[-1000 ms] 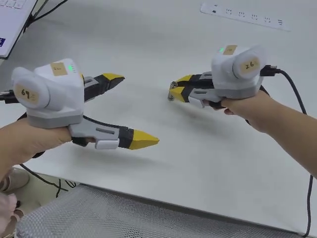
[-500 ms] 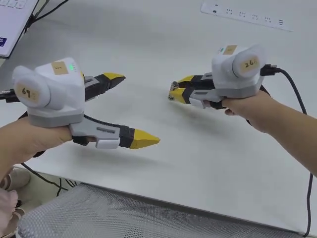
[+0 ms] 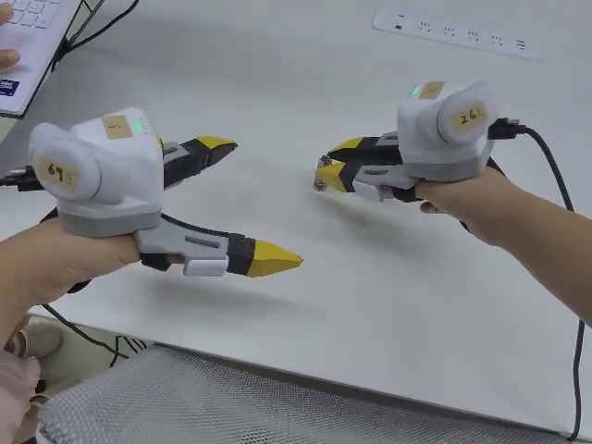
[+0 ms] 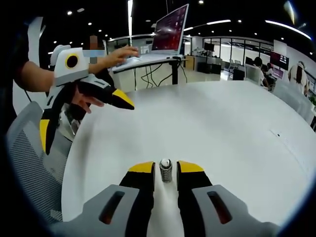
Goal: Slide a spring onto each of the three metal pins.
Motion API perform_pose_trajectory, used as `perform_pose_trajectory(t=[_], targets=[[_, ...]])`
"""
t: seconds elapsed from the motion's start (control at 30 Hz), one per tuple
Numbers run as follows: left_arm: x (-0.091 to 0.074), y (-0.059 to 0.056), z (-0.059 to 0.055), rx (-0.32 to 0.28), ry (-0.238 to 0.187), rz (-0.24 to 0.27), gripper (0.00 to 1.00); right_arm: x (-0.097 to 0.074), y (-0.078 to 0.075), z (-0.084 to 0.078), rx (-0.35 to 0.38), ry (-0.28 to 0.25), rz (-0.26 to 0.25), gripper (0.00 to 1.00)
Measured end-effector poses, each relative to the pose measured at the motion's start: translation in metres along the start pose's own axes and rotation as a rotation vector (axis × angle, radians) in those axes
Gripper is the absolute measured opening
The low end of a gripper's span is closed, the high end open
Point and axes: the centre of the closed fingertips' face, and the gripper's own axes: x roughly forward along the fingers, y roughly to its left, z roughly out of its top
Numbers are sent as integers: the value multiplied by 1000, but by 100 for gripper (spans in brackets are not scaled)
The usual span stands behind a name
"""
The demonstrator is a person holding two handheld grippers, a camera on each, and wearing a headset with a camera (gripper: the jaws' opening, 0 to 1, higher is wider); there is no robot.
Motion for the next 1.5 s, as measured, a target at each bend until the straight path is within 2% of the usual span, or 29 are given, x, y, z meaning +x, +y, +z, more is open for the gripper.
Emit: perform_pose_trajectory(t=[0.27,0.67,0.8,0.97,1.23,1.5], targets=[[7,-6,10,17,1,-2,98,-18,2,12,-19,-45,0,19],[15,-11,18,29,-3,1,98,-61,4,12,-11,-125,-30,29],[18,-14,20,31,-4,0,98,-80,7,5,-3,-150,-47,35],[22,-18,22,36,-3,-3,98,-105,9,-8,9,-157,-70,40],[26,-27,32,45,-14,-15,99,-147,4,-22,50,-199,-130,51],[28,-32,34,64,-8,-17,99,-178,1,-45,81,-194,-182,67]])
